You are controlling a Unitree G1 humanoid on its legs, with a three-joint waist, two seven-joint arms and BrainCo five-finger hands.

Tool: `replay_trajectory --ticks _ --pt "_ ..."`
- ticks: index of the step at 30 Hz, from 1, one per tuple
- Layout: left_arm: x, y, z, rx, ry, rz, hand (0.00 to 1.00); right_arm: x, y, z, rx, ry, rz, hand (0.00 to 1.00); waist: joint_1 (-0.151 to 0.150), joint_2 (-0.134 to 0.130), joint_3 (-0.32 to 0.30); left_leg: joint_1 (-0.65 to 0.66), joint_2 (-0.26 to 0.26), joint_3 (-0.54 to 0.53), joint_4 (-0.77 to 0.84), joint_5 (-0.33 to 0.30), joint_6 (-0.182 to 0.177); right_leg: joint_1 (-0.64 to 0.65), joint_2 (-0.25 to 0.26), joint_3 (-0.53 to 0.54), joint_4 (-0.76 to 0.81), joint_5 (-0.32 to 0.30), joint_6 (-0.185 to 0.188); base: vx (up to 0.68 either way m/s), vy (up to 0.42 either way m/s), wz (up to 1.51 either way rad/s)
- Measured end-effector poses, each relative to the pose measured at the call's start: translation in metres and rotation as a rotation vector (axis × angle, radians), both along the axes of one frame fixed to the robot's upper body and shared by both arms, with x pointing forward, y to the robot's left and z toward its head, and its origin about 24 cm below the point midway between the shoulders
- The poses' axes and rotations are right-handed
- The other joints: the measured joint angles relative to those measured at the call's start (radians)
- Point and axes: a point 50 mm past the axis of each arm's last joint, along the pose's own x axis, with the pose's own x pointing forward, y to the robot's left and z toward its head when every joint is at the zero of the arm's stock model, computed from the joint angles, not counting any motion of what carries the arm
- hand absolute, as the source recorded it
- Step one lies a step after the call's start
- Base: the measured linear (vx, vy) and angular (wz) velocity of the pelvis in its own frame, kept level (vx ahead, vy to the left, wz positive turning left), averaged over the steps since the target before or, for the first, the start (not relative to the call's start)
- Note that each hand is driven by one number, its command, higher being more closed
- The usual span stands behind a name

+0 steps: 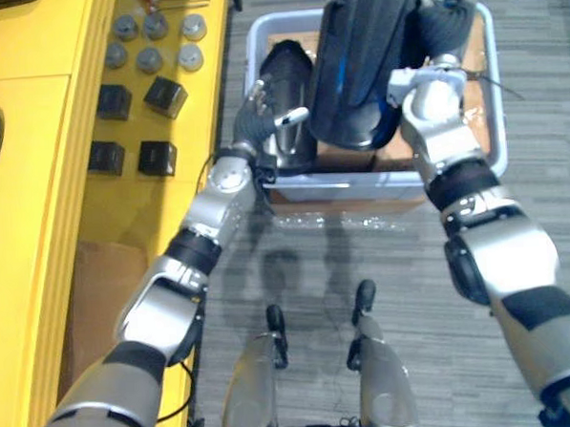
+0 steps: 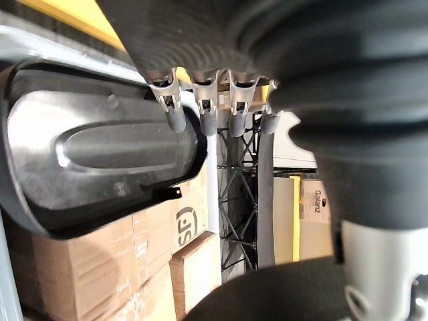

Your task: Walk over and take plastic housings, then place them on the shelf

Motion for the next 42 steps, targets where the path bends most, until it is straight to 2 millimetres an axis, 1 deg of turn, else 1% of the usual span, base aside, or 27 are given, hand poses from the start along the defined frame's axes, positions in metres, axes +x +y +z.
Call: replay_trajectory --ticks 2,6,14,20,28,29,32,38,42 --pt "0.001 -0.006 0.007 -0.002 -0.019 -0.018 0.00 0.000 0.004 0.002 -0.017 -0.004 0.007 1.00 0.001 -0.003 0.001 -0.021 0.000 0.000 0.005 0.000 0.000 -0.019 0.000 0.000 0.000 0.001 0.001 0.00 0.000 0.00" --pt "0.000 -0.010 0.013 0.005 -0.051 -0.034 0.00 0.000 0.005 0.001 -0.019 -0.001 0.009 1.00 -0.003 -0.008 0.004 -0.044 0.001 -0.004 0.012 0.000 0.000 -0.036 0.001 -0.001 0.000 0.003 0.001 0.01 0.001 0.02" --pt "-0.001 -0.016 0.012 0.010 -0.051 -0.053 0.00 0.000 0.011 0.001 -0.048 0.001 0.023 1.00 0.000 -0.008 0.004 -0.053 0.000 -0.003 0.015 -0.004 0.003 -0.046 0.000 0.001 0.002 0.004 0.001 0.00 0.000 0.00" --pt "-0.001 -0.025 0.010 0.002 -0.044 -0.066 0.00 0.001 0.026 -0.002 -0.097 0.001 0.068 1.00 0.000 -0.008 0.004 -0.061 0.000 -0.004 0.019 -0.004 0.003 -0.051 0.000 0.001 0.002 0.004 0.001 0.00 0.000 0.00" --pt "0.000 -0.024 0.008 0.004 -0.036 -0.048 0.00 -0.001 0.036 0.002 -0.102 -0.035 0.119 1.00 0.003 -0.008 0.004 -0.062 -0.004 -0.005 0.019 -0.004 0.003 -0.052 0.000 0.001 0.002 0.004 0.000 0.00 0.000 0.00" --pt "0.000 -0.023 0.007 0.010 -0.033 -0.041 1.00 -0.002 0.038 0.003 -0.102 -0.049 0.135 1.00 0.003 -0.008 0.004 -0.060 -0.006 -0.005 0.019 -0.004 0.003 -0.050 0.000 0.001 0.002 0.004 0.000 0.00 0.000 0.00" --pt "0.002 -0.021 0.003 0.007 -0.015 -0.007 1.00 -0.003 0.044 0.003 -0.108 -0.059 0.169 1.00 0.004 -0.008 0.004 -0.047 -0.006 -0.001 0.015 -0.004 0.003 -0.043 0.000 0.005 0.002 0.004 0.000 0.00 0.001 -0.03" --pt "0.002 -0.020 0.004 -0.018 -0.023 0.046 1.00 -0.004 0.055 0.003 -0.121 -0.077 0.224 1.00 0.004 -0.008 0.004 -0.043 -0.006 0.007 0.015 -0.004 0.003 -0.043 -0.001 0.012 0.002 0.006 -0.002 -0.01 0.000 -0.03" --pt "0.003 -0.015 0.003 -0.046 -0.027 0.104 1.00 -0.007 0.065 0.005 -0.139 -0.090 0.261 1.00 0.004 -0.008 0.004 -0.033 -0.006 0.016 0.011 -0.004 0.003 -0.041 -0.001 0.022 0.002 0.006 -0.002 0.00 0.002 -0.06"
